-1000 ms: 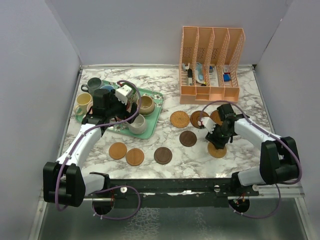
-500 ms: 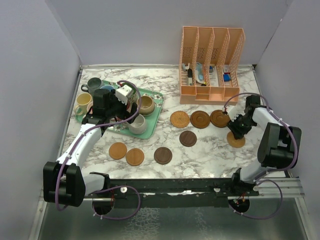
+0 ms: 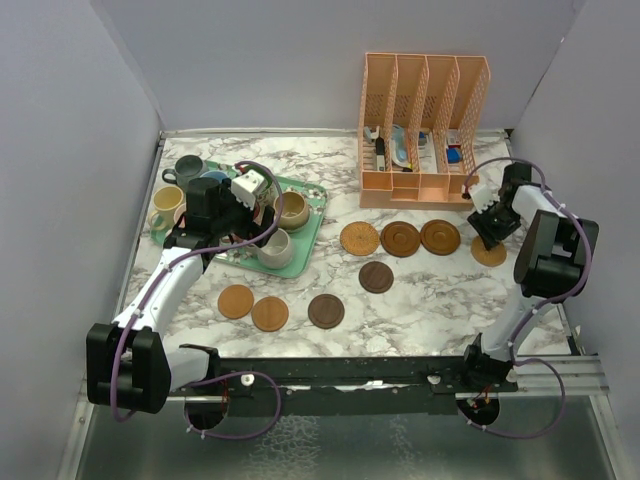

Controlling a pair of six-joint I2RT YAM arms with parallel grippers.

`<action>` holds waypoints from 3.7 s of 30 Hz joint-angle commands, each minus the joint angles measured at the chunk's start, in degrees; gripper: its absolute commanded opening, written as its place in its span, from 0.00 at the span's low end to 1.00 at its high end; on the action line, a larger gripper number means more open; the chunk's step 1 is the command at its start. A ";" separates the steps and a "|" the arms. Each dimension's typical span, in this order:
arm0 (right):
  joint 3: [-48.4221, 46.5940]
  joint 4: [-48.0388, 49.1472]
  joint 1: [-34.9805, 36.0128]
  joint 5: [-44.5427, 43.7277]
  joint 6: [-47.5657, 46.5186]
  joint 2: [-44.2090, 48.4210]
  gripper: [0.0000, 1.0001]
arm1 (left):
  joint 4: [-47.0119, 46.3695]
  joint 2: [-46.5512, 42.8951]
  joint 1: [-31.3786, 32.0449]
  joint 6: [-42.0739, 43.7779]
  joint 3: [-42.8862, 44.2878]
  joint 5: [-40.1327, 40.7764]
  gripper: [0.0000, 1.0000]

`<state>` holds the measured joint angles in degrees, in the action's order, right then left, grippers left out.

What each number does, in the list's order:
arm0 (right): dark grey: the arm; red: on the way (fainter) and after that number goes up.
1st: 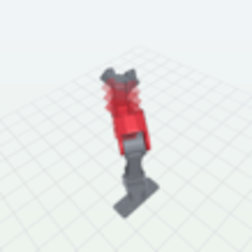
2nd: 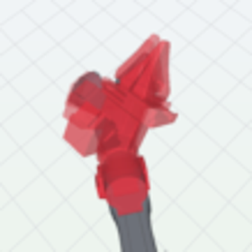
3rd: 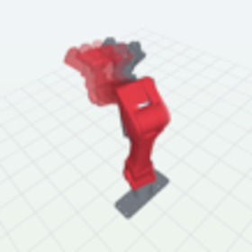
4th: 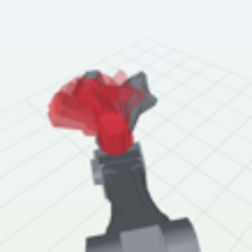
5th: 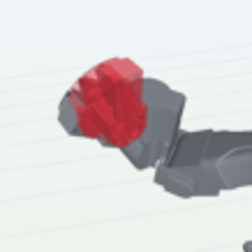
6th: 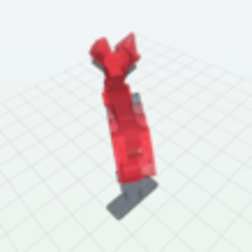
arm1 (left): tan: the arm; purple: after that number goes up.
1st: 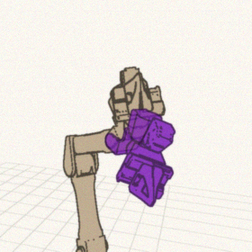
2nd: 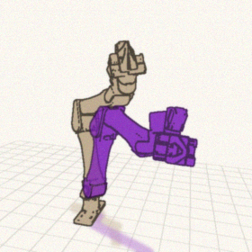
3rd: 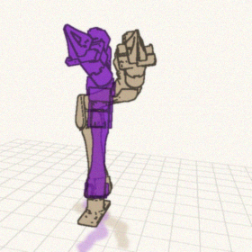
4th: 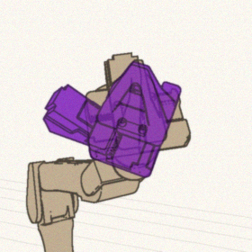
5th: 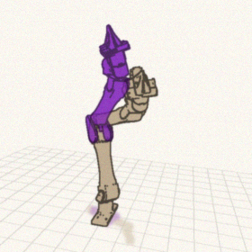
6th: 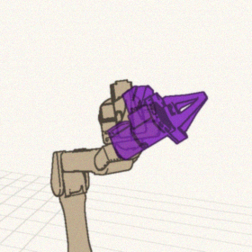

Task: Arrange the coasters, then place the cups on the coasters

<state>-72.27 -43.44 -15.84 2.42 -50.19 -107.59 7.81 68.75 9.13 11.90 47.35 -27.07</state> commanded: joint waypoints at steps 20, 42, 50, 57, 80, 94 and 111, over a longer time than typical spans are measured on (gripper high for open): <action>-2.26 7.20 2.30 13.18 10.65 -10.60 0.45 | -0.37 0.95 0.33 0.55 1.80 -1.88 0.99; 2.83 4.99 2.22 4.27 5.76 -5.99 0.44 | -0.02 0.38 0.39 0.49 1.80 -2.05 0.99; 3.31 3.93 2.21 4.02 5.28 -5.49 0.44 | 0.03 -0.34 0.34 0.56 1.52 -1.85 0.99; 4.30 2.95 2.21 4.37 4.80 -4.78 0.44 | 0.13 -0.55 0.36 0.62 1.44 -1.85 0.99; 4.05 -0.98 2.21 5.22 4.01 -2.17 0.44 | 0.12 -0.72 0.33 0.67 1.31 -2.14 0.99; -2.70 -3.37 2.21 9.51 7.61 -0.80 0.47 | 0.78 -0.99 0.37 0.50 2.34 -2.44 0.99; -0.19 -0.85 9.87 18.15 12.78 13.12 0.55 | 3.23 0.69 0.98 1.01 4.85 -1.45 0.99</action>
<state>-75.61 -45.74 -8.71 17.82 -38.83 -98.43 10.70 69.32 9.89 12.62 50.13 -27.62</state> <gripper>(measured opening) 0.544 0.990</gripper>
